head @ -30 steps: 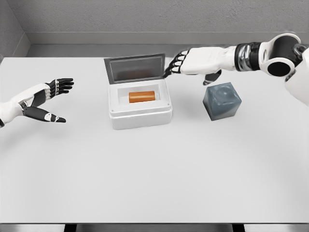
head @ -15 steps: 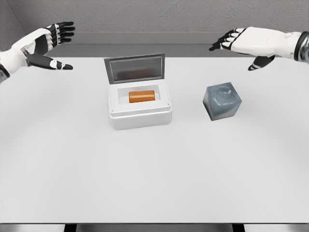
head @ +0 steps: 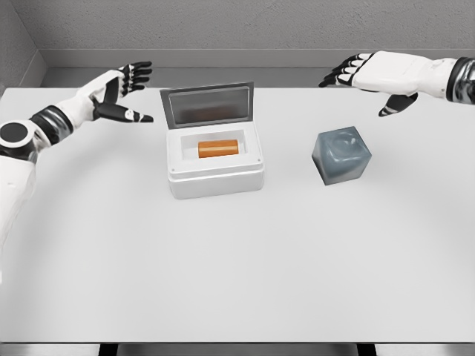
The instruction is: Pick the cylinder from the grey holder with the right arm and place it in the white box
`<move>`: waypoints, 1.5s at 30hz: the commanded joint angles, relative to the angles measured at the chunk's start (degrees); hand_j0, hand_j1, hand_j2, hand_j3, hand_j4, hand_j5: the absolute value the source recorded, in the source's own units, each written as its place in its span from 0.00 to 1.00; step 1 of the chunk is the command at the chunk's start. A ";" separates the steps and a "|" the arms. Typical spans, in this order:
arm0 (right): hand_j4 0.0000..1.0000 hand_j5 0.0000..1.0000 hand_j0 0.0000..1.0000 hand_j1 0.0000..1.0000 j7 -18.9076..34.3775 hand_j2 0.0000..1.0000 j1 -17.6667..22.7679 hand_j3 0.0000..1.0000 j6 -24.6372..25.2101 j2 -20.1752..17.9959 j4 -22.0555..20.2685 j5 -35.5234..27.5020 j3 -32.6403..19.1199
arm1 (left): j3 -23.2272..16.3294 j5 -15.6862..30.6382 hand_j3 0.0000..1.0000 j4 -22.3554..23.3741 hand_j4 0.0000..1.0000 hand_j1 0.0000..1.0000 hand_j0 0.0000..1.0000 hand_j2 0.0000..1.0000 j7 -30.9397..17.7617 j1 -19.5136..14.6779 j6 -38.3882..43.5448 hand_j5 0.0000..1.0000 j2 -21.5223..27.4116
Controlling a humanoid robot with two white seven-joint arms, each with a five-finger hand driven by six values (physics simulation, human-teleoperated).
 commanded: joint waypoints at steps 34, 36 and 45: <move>1.00 1.00 1.00 1.00 -0.03 1.00 3.16 1.00 0.16 -4.55 -4.21 -0.26 -0.09 | -4.58 9.68 1.00 -24.53 1.00 1.00 1.00 1.00 0.00 7.21 -2.39 1.00 9.52; 1.00 1.00 1.00 1.00 -0.03 1.00 3.16 1.00 0.16 -4.55 -4.30 -0.26 0.00 | -4.93 10.13 1.00 -25.94 1.00 1.00 1.00 1.00 0.00 8.00 -2.48 1.00 10.49; 1.00 1.00 1.00 1.00 -0.03 1.00 3.16 1.00 0.16 -4.55 -5.35 -0.26 0.00 | -6.52 11.62 1.00 -27.96 1.00 1.00 1.00 1.00 0.00 8.97 -1.07 1.00 11.89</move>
